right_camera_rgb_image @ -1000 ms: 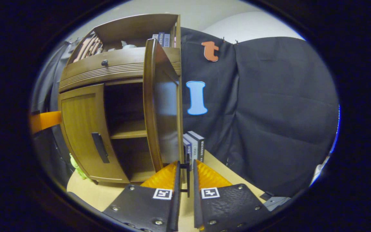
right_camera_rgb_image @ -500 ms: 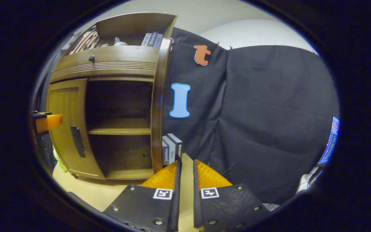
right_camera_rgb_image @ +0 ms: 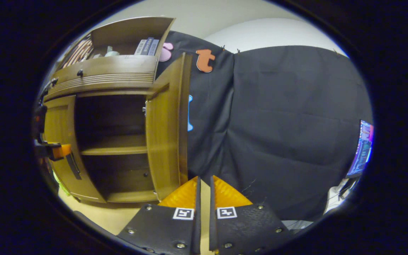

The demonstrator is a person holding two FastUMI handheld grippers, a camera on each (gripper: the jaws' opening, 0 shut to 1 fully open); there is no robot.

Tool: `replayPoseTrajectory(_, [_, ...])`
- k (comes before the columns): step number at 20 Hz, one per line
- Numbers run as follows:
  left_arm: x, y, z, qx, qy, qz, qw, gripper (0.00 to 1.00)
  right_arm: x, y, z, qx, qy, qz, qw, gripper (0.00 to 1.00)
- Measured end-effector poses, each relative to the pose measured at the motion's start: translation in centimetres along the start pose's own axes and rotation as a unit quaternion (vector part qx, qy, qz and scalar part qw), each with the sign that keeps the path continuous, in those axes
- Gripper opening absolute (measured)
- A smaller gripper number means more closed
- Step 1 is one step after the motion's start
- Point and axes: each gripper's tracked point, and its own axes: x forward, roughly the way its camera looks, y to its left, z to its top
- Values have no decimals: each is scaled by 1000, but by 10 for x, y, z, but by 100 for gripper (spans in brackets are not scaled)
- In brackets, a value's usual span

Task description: Open the right door of the double-door shoe cabinet with the right hand, and open the left door with the left hand.

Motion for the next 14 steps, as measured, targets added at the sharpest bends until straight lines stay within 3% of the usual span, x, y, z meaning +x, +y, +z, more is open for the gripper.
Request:
replayPoseTrajectory(4, [15, 3, -11, -11, 11, 8, 1000, 65, -4, -3, 2, -4, -2, -1, 1000, 10])
replayPoseTrajectory(8, [21, 6, -13, -25, 10, 17, 1000, 39, -7, -13, 2, -4, 0, -9, 1000, 10])
replayPoseTrajectory(14, [21, 7, -14, -31, 4, 9, 999, 32, -21, -23, 11, 8, -10, -16, 1000, 9])
